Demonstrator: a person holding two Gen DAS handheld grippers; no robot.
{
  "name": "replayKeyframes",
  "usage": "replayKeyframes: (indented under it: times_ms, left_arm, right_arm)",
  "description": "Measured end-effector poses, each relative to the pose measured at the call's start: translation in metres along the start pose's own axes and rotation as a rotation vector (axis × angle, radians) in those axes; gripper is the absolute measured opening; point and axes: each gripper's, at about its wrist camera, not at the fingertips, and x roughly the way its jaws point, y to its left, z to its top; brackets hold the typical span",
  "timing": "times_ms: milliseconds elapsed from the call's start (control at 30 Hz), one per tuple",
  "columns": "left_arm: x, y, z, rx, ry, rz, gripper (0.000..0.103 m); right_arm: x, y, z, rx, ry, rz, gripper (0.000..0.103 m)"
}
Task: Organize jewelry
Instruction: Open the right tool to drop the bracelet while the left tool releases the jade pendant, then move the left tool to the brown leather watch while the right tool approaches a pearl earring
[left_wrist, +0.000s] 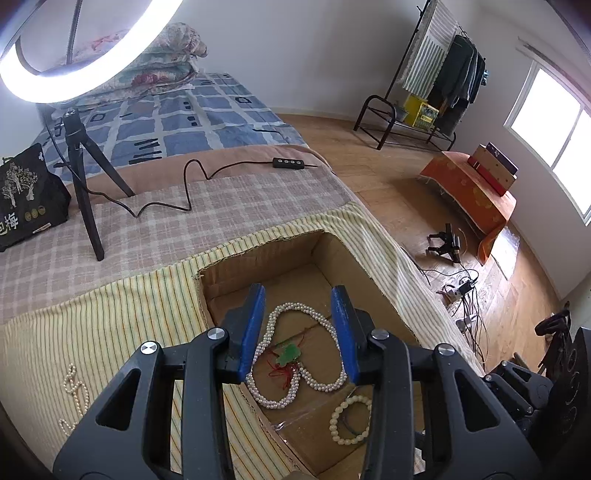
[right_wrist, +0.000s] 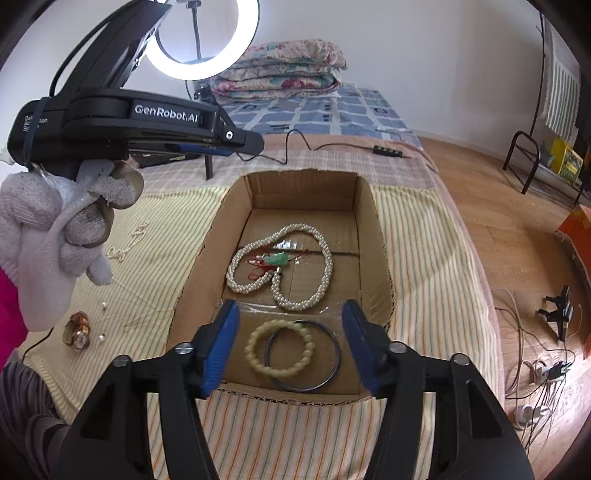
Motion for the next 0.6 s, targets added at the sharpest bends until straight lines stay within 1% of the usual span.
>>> replayKeyframes:
  times_ms: [333,533,600]
  left_arm:
    - [-0.02,0.01,-0.002,-0.001,-0.019,0.014,0.037]
    - [-0.04,0.021,-0.004,-0.006,-0.036,0.033,0.037]
    - [-0.051,0.025,-0.006,0.002,-0.045,0.043,0.037]
  right_arm:
    - [-0.011,0.007,0.003,0.003,-0.011,-0.003,0.061]
    - [-0.02,0.017,0.006,-0.003,-0.013,-0.01,0.061]
    - [-0.024,0.022,0.007,-0.004,-0.015,-0.015,0.065]
